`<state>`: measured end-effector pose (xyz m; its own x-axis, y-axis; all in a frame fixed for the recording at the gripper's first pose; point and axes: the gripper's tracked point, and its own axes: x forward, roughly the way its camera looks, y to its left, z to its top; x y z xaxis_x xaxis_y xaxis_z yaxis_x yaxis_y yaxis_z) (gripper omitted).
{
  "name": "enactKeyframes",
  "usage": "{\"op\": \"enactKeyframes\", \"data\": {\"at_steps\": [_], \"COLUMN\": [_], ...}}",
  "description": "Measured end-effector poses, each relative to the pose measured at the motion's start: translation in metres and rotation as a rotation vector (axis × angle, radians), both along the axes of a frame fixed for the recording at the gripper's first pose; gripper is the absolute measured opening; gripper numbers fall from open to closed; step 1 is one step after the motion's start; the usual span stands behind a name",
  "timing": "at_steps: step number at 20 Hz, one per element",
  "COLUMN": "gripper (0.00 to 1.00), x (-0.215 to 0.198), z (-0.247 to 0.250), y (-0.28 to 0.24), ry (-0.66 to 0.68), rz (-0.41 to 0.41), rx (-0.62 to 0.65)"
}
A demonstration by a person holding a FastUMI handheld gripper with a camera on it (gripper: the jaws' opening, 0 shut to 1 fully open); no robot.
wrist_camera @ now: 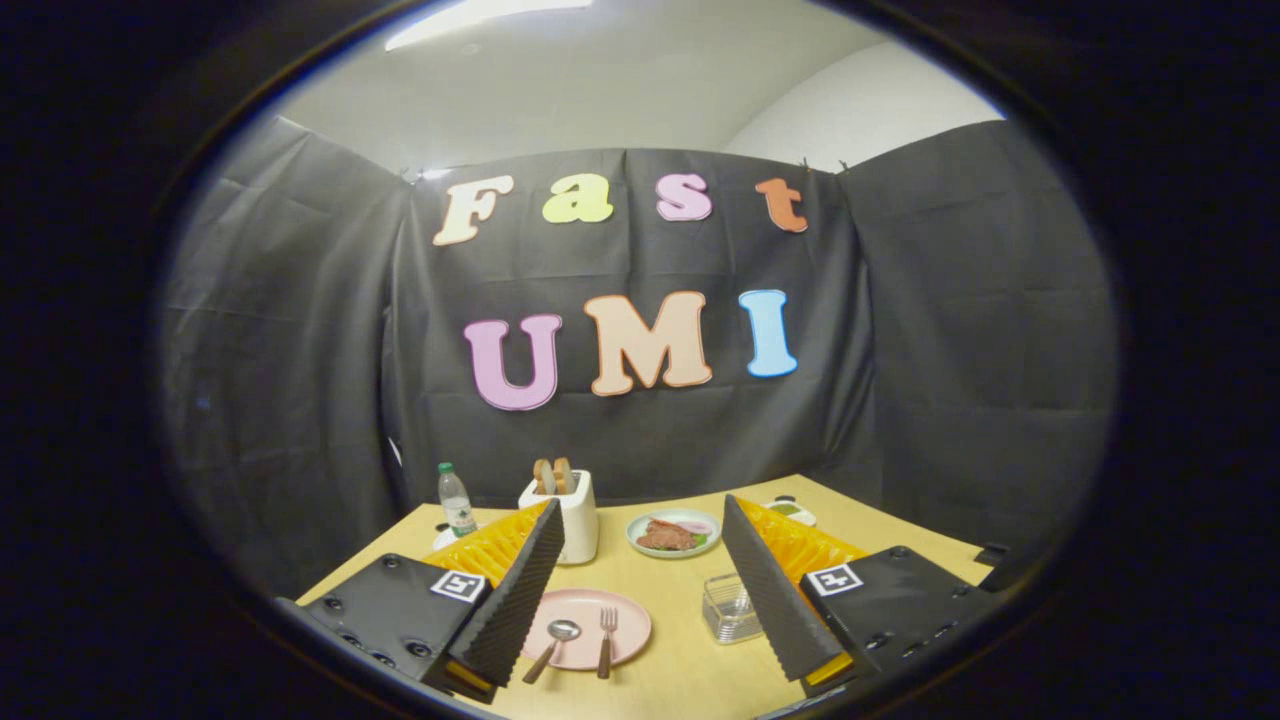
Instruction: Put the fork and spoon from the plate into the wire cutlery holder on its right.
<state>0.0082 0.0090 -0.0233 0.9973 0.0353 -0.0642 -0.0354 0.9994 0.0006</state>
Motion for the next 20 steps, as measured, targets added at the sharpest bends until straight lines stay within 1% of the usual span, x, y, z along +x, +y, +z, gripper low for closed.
{"op": "enactKeyframes", "data": {"at_steps": [5,8,13,16,20], "gripper": [1.00,1.00,1.00,1.00,1.00], "x": [0.007,0.010,0.023,0.032,0.044], "z": [-0.019,-0.041,-0.085,-0.124,-0.177], "y": [0.015,0.023,0.042,0.052,0.048], "ry": [0.036,0.069,0.139,0.203,0.281], "rz": [0.028,0.040,0.083,0.114,0.125], "rx": [-0.005,-0.018,-0.026,-0.013,-0.067]}}
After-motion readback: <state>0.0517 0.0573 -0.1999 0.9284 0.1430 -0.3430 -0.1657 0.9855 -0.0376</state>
